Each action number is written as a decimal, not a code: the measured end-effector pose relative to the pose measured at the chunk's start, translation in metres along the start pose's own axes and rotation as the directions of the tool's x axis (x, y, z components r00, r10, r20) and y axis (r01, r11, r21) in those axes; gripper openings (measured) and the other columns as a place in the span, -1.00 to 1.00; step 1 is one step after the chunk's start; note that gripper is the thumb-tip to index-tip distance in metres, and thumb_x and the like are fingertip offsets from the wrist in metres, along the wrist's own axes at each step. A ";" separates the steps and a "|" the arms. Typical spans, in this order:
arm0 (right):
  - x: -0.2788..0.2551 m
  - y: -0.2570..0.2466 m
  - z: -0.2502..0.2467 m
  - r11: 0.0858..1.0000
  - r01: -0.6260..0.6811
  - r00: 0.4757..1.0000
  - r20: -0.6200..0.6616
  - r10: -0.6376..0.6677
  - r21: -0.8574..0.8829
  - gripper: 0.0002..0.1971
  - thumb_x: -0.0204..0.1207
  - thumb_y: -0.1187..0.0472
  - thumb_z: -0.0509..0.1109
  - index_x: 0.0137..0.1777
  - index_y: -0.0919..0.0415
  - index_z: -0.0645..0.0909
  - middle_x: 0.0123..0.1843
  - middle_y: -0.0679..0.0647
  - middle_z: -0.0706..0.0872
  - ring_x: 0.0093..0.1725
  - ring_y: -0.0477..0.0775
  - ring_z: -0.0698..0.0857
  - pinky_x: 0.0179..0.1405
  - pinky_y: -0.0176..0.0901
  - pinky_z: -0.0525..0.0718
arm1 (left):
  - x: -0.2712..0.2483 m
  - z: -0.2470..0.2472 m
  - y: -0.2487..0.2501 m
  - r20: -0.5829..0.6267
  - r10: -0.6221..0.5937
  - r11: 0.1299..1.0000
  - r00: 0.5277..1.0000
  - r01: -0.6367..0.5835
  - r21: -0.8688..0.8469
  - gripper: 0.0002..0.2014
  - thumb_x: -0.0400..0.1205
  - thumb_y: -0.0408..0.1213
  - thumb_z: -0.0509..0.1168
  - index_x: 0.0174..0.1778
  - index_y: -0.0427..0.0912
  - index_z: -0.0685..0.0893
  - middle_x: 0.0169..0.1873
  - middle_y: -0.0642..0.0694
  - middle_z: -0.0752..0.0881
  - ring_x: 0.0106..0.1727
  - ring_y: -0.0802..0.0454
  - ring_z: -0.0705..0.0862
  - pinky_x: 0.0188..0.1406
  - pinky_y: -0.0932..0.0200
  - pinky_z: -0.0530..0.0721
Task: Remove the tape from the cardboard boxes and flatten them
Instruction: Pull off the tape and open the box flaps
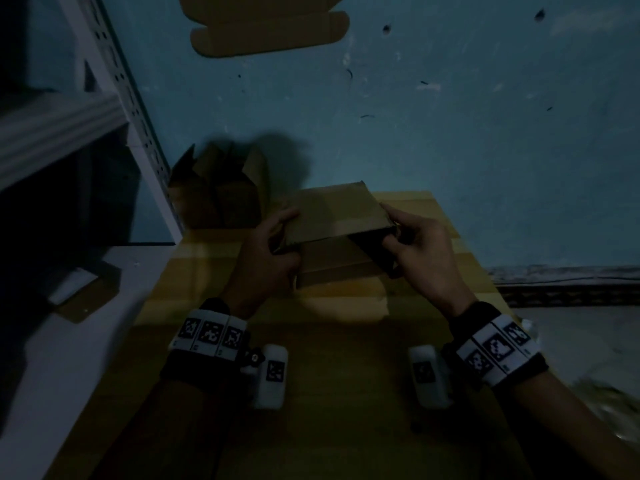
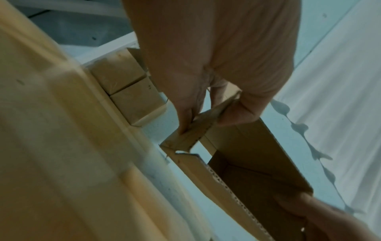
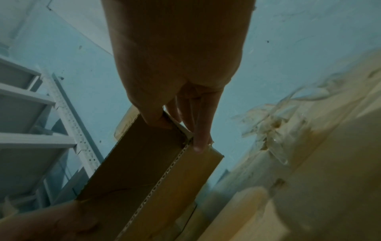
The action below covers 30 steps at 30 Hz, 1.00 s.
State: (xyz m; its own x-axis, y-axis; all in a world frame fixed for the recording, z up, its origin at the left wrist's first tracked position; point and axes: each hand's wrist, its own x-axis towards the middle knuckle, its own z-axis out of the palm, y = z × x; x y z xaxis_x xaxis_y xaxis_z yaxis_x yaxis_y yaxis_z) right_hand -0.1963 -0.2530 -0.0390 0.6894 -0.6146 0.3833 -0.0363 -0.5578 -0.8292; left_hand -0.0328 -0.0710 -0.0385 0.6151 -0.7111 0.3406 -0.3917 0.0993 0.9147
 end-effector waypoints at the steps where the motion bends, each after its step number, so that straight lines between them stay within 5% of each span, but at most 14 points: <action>1: 0.000 0.000 -0.001 1.000 -0.001 1.000 -0.002 0.001 0.012 -0.47 0.65 0.33 0.40 0.60 0.00 0.52 0.09 -0.11 0.82 -0.01 -0.04 0.83 -0.20 0.02 0.86 | 0.000 -0.001 0.000 -0.004 0.013 1.000 1.000 -0.013 -0.008 -0.31 0.52 -0.73 0.31 0.55 -0.16 0.46 0.53 0.06 0.36 0.49 0.16 0.43 0.17 0.53 0.59; 6: -0.001 -0.004 -0.001 0.996 -0.008 1.000 -0.014 0.010 0.091 -0.48 0.68 0.38 0.35 0.55 -0.11 0.49 0.18 -0.20 0.77 0.13 -0.10 0.79 -0.15 -0.17 0.85 | 0.000 -0.005 0.001 0.043 -0.006 0.987 0.999 0.013 -0.161 -0.24 0.51 -0.53 0.46 0.64 -0.19 0.35 0.50 -0.03 0.52 0.47 0.10 0.56 0.35 0.13 0.66; 10: -0.001 -0.005 0.000 0.988 0.002 1.000 -0.021 0.001 0.156 -0.47 0.68 0.43 0.35 0.54 -0.07 0.51 0.25 -0.05 0.79 0.17 -0.05 0.79 -0.15 -0.31 0.81 | 0.001 0.001 0.007 -0.008 -0.157 0.917 0.988 0.142 -0.374 -0.46 0.55 -0.13 0.36 0.48 -0.04 0.48 0.31 0.03 0.65 0.33 0.08 0.68 0.05 0.24 0.72; 13: -0.003 -0.007 0.001 0.966 0.013 0.998 0.053 -0.028 0.260 -0.48 0.67 0.48 0.35 0.58 0.07 0.55 0.24 -0.27 0.79 0.19 -0.20 0.78 -0.07 -0.30 0.79 | 0.002 0.002 0.010 0.009 -0.354 0.816 0.935 0.313 -0.485 -0.46 0.60 0.07 0.33 0.45 -0.11 0.57 0.19 -0.06 0.78 0.22 -0.02 0.76 -0.08 0.18 0.77; 15: -0.004 -0.008 0.002 0.954 0.029 0.987 0.145 -0.075 0.298 -0.39 0.60 0.61 0.35 0.58 0.14 0.53 0.30 -0.35 0.74 0.31 -0.27 0.72 0.12 -0.33 0.75 | 0.001 -0.001 0.009 0.109 -0.416 0.745 0.903 0.407 -0.528 -0.53 0.61 0.03 0.35 0.36 -0.17 0.65 0.16 -0.15 0.81 0.16 -0.10 0.80 0.11 -0.02 0.77; 17: -0.003 -0.009 0.000 0.956 0.046 0.968 0.222 -0.113 0.289 -0.28 0.49 0.74 0.32 0.59 0.20 0.49 0.40 -0.27 0.70 0.44 -0.26 0.65 0.32 -0.33 0.67 | 0.002 -0.010 0.005 0.101 -0.457 0.726 0.884 0.437 -0.532 -0.37 0.47 0.00 0.54 0.42 -0.18 0.62 0.25 -0.20 0.77 0.21 -0.17 0.78 0.30 -0.19 0.68; 21: 0.001 -0.009 -0.007 0.959 -0.072 0.970 0.244 0.003 0.276 -0.29 0.40 0.80 0.18 0.50 0.32 0.62 0.40 0.06 0.76 0.45 -0.15 0.67 0.51 -0.03 0.59 | 0.007 -0.024 -0.003 -0.133 -0.295 0.938 0.946 0.260 -0.230 0.13 0.13 -0.26 0.73 0.63 -0.06 0.33 0.50 -0.03 0.53 0.41 0.00 0.58 0.21 0.02 0.68; 25: 0.004 -0.010 -0.007 0.936 -0.140 0.980 0.183 0.083 0.323 -0.60 0.64 0.38 0.33 0.44 0.17 0.68 0.25 0.05 0.85 0.29 0.01 0.79 0.32 -0.05 0.75 | 0.002 -0.018 -0.001 -0.105 -0.026 0.999 0.994 0.024 -0.022 0.11 0.16 -0.49 0.69 0.56 0.01 0.22 0.30 0.27 0.45 0.17 0.56 0.51 0.01 0.49 0.62; 30: 0.003 -0.015 -0.005 0.938 -0.167 0.984 0.110 0.140 0.304 -0.74 0.75 0.20 0.33 0.38 0.10 0.70 0.11 0.02 0.86 0.10 -0.01 0.85 0.10 -0.06 0.83 | 0.002 -0.016 -0.009 -0.032 0.129 0.991 0.991 -0.128 0.030 0.13 0.11 -0.10 0.66 0.60 -0.07 0.25 0.46 -0.06 0.52 0.48 0.08 0.55 0.38 0.04 0.65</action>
State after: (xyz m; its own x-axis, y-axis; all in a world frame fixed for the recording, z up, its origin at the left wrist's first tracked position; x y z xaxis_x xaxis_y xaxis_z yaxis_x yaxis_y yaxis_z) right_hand -0.1973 -0.2487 -0.0234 0.7531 -0.6212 0.2166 0.0709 -0.2507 -0.9655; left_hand -0.0169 -0.0621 -0.0425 0.5812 -0.6696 0.4624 -0.4878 0.1681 0.8566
